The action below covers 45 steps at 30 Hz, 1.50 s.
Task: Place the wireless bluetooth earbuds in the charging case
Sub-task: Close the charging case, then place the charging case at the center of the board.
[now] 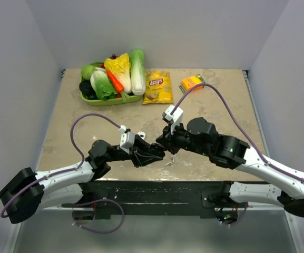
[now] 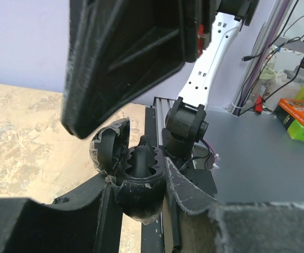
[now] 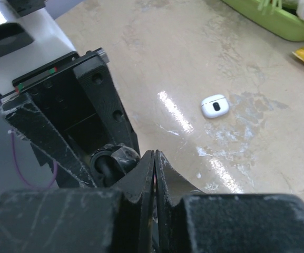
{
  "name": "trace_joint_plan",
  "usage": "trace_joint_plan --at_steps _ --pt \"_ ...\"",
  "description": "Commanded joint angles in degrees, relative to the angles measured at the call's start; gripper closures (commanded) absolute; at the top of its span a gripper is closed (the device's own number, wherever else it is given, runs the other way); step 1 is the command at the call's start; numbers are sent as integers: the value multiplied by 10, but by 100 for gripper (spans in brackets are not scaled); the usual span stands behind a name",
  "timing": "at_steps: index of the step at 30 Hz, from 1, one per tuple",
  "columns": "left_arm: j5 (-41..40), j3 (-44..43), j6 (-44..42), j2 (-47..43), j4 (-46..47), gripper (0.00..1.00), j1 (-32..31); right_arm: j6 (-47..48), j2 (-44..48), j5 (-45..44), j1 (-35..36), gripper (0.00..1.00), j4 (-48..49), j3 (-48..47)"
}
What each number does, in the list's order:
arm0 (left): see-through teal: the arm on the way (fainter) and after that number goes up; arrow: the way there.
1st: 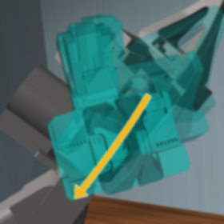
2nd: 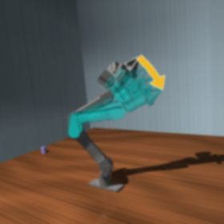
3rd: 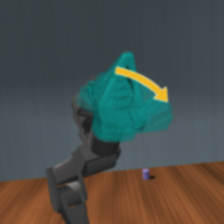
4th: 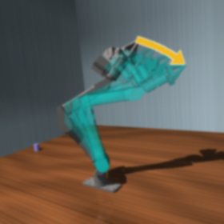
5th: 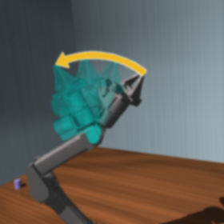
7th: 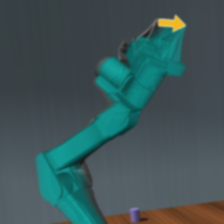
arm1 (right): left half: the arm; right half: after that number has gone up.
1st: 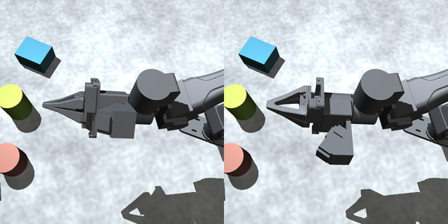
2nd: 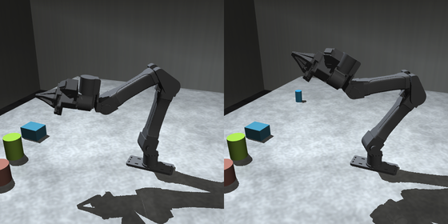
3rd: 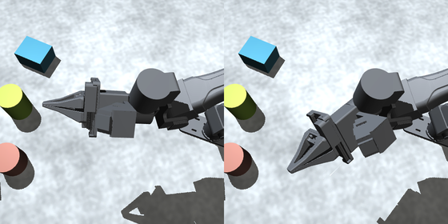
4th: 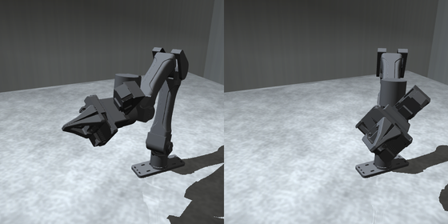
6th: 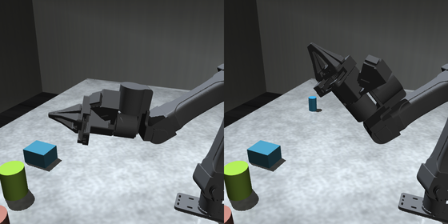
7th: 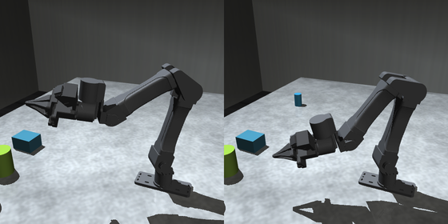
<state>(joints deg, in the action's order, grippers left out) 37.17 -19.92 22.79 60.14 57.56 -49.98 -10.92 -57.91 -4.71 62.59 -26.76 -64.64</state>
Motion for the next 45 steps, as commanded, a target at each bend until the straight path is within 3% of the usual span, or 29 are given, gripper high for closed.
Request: trace_joint_plan --at_steps 1,7,9,10,13,17,20,23,30,33,37,41,45 --pt "-22 -13 -24 -10 26 100 -2 5 -7 45 0 93 -14 -5" --pt "-38 -10 -24 -8 27 100 -2 -3 16 22 1 92 -9 3" --pt "-53 -9 -23 -9 25 100 -2 -23 30 -31 -1 89 -7 13" --pt "-60 -9 -22 -7 20 100 -2 -47 51 -117 -1 86 -2 19" --pt "-119 -14 -13 3 -8 100 -2 -85 109 -257 -1 78 30 60" --pt "-239 -34 61 63 -37 100 12 -95 135 -333 -1 70 102 126" --pt "-195 -99 129 165 -69 100 50 -103 121 -369 -1 64 109 151" --pt "-149 -182 147 277 -83 100 73 -97 109 -371 -2 57 116 171" --pt "-152 -302 168 483 -105 100 116 -140 89 -336 -2 55 107 184" --pt "-155 -318 185 523 -104 100 132 -144 99 -326 -1 55 113 197" --pt "-183 -354 167 549 -178 100 138 -136 104 -326 -1 54 109 199" --pt "-207 -388 158 572 -237 92 139 -133 102 -321 -2 54 106 196" --pt "-220 -405 158 590 -278 76 142 -133 101 -323 -2 53 103 189"
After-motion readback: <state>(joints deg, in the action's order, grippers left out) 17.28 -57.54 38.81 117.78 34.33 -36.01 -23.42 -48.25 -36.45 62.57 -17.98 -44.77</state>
